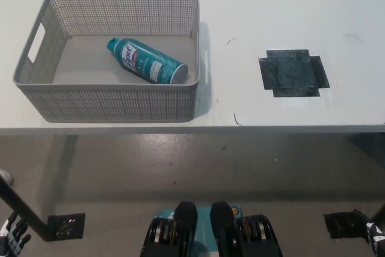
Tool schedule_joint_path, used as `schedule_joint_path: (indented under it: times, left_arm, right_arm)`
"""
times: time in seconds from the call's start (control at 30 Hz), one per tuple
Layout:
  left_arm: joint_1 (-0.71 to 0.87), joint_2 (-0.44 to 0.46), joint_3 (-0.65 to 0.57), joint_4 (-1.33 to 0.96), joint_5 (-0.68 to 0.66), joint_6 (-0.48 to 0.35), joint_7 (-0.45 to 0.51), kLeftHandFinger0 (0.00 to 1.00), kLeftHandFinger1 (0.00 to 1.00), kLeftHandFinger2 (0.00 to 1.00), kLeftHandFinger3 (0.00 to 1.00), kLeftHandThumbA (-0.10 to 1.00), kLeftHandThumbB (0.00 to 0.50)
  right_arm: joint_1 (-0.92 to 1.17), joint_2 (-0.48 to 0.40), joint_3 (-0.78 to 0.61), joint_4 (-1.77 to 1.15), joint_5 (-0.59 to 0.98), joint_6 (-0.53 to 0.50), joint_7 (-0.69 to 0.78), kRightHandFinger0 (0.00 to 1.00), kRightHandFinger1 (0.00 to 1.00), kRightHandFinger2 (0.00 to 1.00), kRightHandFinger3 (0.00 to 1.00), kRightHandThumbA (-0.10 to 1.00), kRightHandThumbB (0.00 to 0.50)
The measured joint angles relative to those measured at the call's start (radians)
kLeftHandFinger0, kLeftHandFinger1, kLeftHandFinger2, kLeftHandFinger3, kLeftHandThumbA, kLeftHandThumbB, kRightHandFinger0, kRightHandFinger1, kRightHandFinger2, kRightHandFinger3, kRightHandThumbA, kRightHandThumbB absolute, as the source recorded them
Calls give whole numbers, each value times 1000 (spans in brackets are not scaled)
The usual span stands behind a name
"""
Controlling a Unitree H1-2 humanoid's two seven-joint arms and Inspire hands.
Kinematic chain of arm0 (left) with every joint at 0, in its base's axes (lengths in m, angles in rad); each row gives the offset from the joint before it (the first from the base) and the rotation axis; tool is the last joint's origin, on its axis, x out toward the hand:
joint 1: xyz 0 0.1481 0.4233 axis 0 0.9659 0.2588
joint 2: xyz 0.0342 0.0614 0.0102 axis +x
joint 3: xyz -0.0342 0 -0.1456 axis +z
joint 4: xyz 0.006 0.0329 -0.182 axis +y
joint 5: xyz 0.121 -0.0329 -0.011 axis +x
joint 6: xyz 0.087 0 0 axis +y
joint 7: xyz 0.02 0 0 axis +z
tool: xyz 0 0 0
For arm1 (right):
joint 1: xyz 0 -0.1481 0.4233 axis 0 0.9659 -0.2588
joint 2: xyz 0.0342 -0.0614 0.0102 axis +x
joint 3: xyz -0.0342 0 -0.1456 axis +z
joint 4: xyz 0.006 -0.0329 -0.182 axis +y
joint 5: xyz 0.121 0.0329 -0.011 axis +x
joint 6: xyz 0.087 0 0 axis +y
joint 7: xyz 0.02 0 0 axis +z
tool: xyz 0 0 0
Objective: Use the right hand to pick up an air purifying spray and put it inside a container
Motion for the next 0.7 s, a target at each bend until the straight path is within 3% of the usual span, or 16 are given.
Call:
schedule_joint_path:
  times: [0.03,0.1,0.17,0.27,0.33,0.37,0.47,0.6,0.7]
  left_arm:
    - [0,0,0,1,0,-3,0,1000,1000,1000,1000,1000,483]
    - [0,0,0,2,0,-5,0,1000,1000,1000,1000,1000,473]
    - [1,0,0,6,1,-7,0,1000,1000,1000,1000,1000,473]
    - [2,0,0,7,2,-8,0,1000,1000,1000,1000,1000,474]
    - [2,0,0,10,3,-12,0,1000,1000,1000,1000,1000,480]
    - [2,0,0,11,2,-13,0,1000,1000,1000,1000,1000,468]
    - [2,0,0,11,4,-13,0,1000,1000,1000,1000,1000,441]
    - [1,0,0,11,5,-14,0,1000,1000,1000,1000,1000,450]
    - [1,0,0,11,6,-14,0,1000,1000,1000,1000,1000,445]
  right_arm:
    - [0,0,0,0,2,-1,3,1000,1000,1000,1000,1000,407]
    - [0,0,-1,0,6,-3,8,1000,1000,1000,1000,1000,339]
    - [0,1,-4,1,13,-5,15,1000,1000,1000,1000,1000,366]
    - [2,1,-5,0,23,-5,23,1000,1000,1000,1000,1000,351]
    - [2,1,-5,0,24,-5,28,1000,1000,1000,1000,1000,368]
    - [2,1,-5,0,25,-5,31,1000,1000,1000,1000,1000,345]
    - [1,1,-5,0,25,-5,35,1000,1000,1000,1000,1000,355]
    - [1,1,-5,0,25,-5,39,1000,1000,1000,1000,1000,357]
    - [1,1,-5,1,25,-5,40,1000,1000,1000,1000,1000,391]
